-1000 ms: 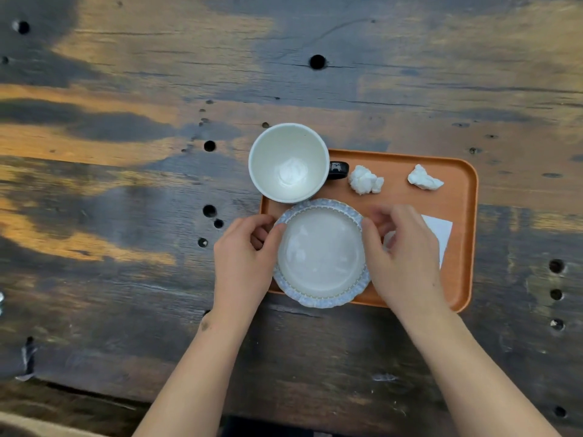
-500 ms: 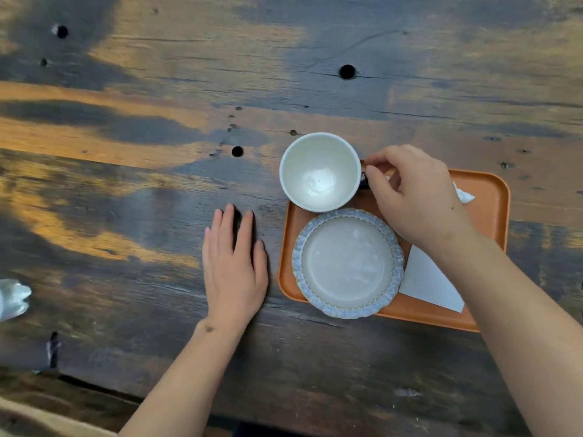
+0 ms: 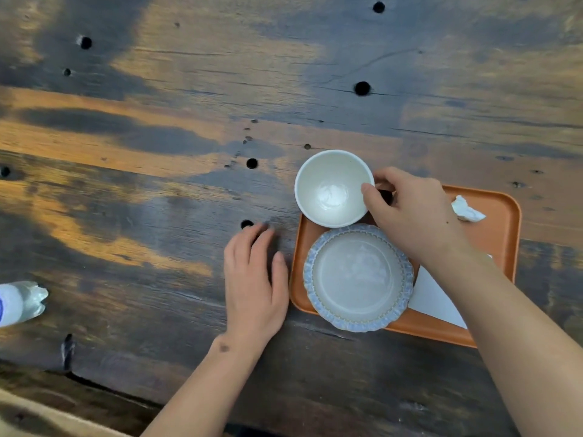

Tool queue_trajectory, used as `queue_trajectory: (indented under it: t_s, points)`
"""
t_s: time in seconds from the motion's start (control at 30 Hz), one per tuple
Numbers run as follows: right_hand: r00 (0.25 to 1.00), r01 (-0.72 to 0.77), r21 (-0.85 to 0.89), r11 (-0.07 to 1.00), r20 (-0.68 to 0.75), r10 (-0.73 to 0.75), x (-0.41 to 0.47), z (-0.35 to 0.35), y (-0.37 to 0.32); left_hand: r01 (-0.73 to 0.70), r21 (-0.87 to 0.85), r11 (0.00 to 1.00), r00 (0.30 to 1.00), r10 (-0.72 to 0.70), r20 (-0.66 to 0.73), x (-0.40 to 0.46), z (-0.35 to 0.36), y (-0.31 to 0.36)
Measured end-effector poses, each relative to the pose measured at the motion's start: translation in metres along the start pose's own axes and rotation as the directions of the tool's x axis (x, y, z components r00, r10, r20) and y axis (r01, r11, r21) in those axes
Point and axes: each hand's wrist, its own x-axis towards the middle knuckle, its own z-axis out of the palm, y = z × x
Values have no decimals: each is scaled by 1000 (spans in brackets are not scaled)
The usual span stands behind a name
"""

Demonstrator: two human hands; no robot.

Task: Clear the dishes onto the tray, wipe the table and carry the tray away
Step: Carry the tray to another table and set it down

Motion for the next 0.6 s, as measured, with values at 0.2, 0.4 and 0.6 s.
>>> queue_trajectory:
  t_s: [0.2,0.4,0.6]
  points:
    - [999,42,-2,999,-6,-42,-1,1,1,124,-337,933,991,-135,-10,45,0,60]
    - [965,44,51,998,-262,-29,-30,-2,32,172,-241,955,985,-162,60,38,13,42]
    - [853,-453,-77,888,-326,407,-135,-10,97,178,-94,980,967,-156,199,-20,10,20]
